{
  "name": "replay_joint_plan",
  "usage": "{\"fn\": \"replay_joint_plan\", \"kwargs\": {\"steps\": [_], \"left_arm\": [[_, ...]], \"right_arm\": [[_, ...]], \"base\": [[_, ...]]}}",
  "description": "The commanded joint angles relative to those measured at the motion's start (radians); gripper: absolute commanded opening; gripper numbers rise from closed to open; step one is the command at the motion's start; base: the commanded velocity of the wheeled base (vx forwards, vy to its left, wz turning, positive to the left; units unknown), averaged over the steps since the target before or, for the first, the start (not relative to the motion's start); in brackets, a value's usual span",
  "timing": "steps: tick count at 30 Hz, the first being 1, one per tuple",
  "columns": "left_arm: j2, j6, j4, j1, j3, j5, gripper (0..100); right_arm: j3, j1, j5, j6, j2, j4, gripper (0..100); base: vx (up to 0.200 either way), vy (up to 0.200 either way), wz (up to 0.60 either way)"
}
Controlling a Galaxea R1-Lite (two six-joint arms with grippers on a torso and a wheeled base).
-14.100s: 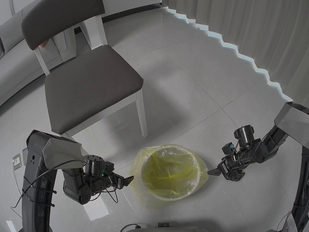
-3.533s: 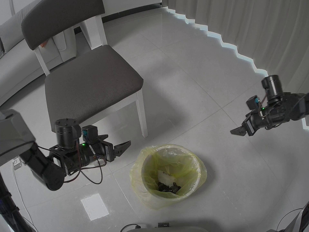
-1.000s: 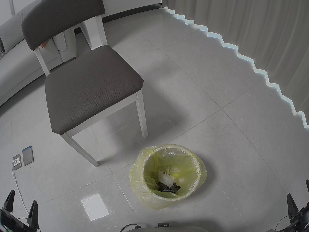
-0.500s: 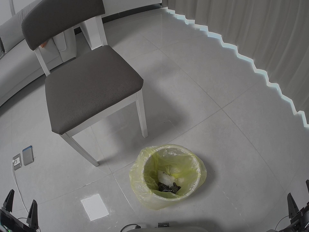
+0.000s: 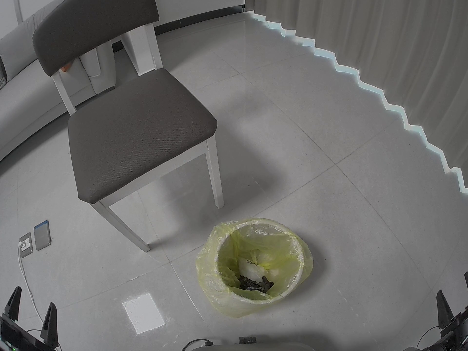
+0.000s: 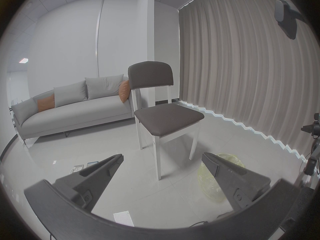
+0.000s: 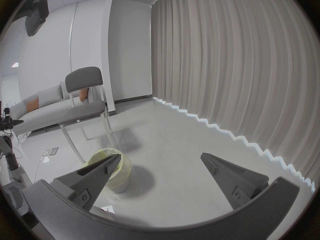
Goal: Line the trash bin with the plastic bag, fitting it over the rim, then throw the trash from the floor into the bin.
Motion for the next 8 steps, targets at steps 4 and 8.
{"fn": "replay_joint_plan", "kwargs": {"steps": [4, 8], "left_arm": [[-0.012, -0.001, 0.000, 0.000, 0.018, 0.001, 100], [-0.012, -0.001, 0.000, 0.000, 0.018, 0.001, 100]], "right_arm": [[0.016, 0.000, -0.002, 0.006, -0.007, -0.001, 100], [0.016, 0.000, 0.001, -0.004, -0.008, 0.001, 100]], "base": [[0.000, 0.000, 0.00], [0.000, 0.000, 0.00]]}}
